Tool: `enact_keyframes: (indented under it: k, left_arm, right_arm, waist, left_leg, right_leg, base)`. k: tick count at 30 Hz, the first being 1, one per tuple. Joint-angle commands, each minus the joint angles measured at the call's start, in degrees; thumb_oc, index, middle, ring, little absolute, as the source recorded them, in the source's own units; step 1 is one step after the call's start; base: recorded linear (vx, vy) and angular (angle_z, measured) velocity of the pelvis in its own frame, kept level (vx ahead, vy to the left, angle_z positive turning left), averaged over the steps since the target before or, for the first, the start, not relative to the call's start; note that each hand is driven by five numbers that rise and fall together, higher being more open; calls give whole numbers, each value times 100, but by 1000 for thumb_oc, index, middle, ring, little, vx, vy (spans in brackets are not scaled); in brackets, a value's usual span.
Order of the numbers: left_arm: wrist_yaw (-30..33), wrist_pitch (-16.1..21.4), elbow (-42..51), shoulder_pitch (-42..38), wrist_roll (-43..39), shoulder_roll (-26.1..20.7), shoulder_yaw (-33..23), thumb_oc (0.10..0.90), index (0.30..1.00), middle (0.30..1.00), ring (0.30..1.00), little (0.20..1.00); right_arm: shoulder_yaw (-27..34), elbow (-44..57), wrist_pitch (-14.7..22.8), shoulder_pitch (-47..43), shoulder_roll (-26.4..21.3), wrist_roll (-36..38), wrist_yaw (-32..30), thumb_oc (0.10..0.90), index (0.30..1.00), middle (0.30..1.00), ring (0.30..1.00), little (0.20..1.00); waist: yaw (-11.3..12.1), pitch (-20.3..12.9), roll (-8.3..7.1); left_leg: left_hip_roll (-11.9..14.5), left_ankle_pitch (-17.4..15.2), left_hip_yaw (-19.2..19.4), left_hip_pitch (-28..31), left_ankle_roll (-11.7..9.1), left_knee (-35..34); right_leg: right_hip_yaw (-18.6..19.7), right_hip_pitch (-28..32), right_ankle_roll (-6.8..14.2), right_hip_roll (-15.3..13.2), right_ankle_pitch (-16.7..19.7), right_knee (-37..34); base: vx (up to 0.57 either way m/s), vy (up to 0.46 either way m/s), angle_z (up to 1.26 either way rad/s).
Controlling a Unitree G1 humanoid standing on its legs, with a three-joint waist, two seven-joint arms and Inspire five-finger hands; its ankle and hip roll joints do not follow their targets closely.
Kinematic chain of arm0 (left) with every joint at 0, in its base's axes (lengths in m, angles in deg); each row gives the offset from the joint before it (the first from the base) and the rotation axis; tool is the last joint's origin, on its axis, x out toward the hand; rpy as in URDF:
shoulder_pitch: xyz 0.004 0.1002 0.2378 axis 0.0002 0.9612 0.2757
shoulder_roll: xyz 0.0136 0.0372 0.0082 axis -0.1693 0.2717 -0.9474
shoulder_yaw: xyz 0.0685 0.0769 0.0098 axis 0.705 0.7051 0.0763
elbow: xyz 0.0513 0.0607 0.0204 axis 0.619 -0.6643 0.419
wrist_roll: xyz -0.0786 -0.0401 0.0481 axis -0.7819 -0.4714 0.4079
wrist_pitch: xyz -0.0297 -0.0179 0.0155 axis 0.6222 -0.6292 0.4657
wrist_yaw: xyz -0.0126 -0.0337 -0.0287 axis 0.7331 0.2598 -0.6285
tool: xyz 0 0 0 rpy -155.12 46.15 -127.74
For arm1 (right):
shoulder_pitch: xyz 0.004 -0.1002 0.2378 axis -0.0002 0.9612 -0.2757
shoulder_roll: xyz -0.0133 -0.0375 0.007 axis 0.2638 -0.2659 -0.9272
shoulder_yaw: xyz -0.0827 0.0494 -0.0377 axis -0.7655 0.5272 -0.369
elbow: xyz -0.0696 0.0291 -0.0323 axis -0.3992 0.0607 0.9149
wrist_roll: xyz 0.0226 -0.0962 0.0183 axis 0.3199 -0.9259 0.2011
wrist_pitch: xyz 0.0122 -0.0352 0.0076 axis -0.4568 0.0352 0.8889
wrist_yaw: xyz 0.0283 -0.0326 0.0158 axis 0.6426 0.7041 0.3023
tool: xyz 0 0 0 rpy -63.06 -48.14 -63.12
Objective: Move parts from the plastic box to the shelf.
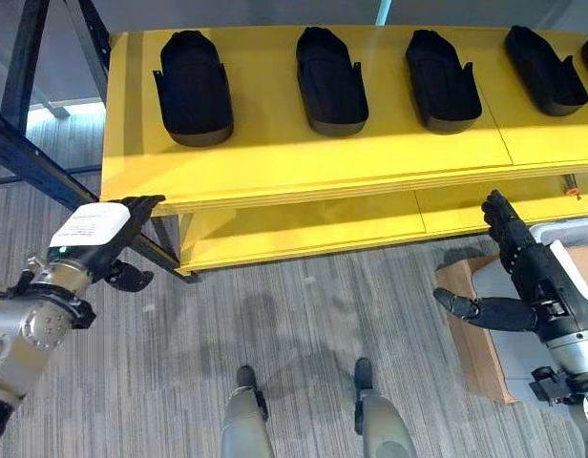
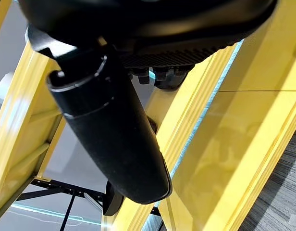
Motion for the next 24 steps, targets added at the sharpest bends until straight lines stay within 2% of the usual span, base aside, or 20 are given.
enact_keyframes:
  k: [1,5,9,14,15,16,19,22,24]
  left_arm:
    - [183,220,421,-291,-379,-8,-712,900,1000,1000,1000,1000]
    - [192,310,743,-90,-770,279,-877,900,1000,1000,1000,1000]
    - [218,471,1107,264,-1972,901,-1044,900,1000,1000,1000,1000]
    - [-96,604,1500,846,-3959,2051,-945,900,1000,1000,1000,1000]
    - [-102,600,1509,861,-3965,2055,-957,900,1000,1000,1000,1000]
    - [-339,567,1900,1196,-4761,2573,-851,900,1000,1000,1000,1000]
    - [-545,438,2133,1570,-5639,3181,-613,900,1000,1000,1000,1000]
    - [-723,334,2476,2093,-6154,3597,-466,900,1000,1000,1000,1000]
    - [-767,292,2510,2234,-6395,3728,-408,900,1000,1000,1000,1000]
  right_arm:
    - [547,583,452,-131,-159,46,-105,900,1000,1000,1000,1000]
    - [510,572,470,-149,-130,45,-95,900,1000,1000,1000,1000]
    - [399,544,495,-180,-70,93,-90,900,1000,1000,1000,1000]
    - [-12,303,490,-300,-34,111,-104,900,1000,1000,1000,1000]
    - [-18,301,492,-301,-41,111,-105,900,1000,1000,1000,1000]
    - [-131,224,486,-259,-34,89,-69,900,1000,1000,1000,1000]
    - [-333,183,488,-202,-69,139,-22,900,1000,1000,1000,1000]
    - [-552,143,523,-162,-168,179,81,900,1000,1000,1000,1000]
    - [-626,143,539,-145,-209,202,116,900,1000,1000,1000,1000]
  waist:
    - [-129,-469,48]
    - [-113,-500,57]
    - [-79,-540,80]
    - [-25,-643,124]
    - [-29,-639,125]
    - [-2,-717,157]
    - [31,-848,192]
    - [94,-948,218]
    - [120,-962,240]
  left_leg:
    - [103,284,-22,-160,108,-93]
    - [101,339,-21,-62,102,-186]
    - [106,415,-12,107,101,-306]
    - [175,588,11,536,94,-641]
    - [176,592,14,551,92,-651]
    - [247,738,14,760,81,-883]
    - [394,945,37,1103,51,-1247]
    - [593,1275,39,1565,43,-1707]
    - [662,1464,27,1688,29,-1863]
  right_leg:
    - [-218,887,-239,54,-917,288]
    - [-227,946,-250,61,-909,255]
    - [-219,1035,-274,81,-910,253]
    - [-212,1245,-345,144,-972,274]
    - [-210,1253,-347,144,-973,273]
    - [-224,1340,-413,226,-1042,326]
    - [-245,1461,-523,381,-1190,435]
    - [-213,1518,-706,644,-1480,772]
    - [-203,1500,-758,752,-1527,875]
  base:
    - [0,0,0]
    - [0,0,0]
    - [5,-9,0]
    - [30,-52,-3]
    - [32,-107,0]
    - [27,-112,-1]
    - [40,-148,1]
    - [8,-184,-49]
    - [-14,-194,-84]
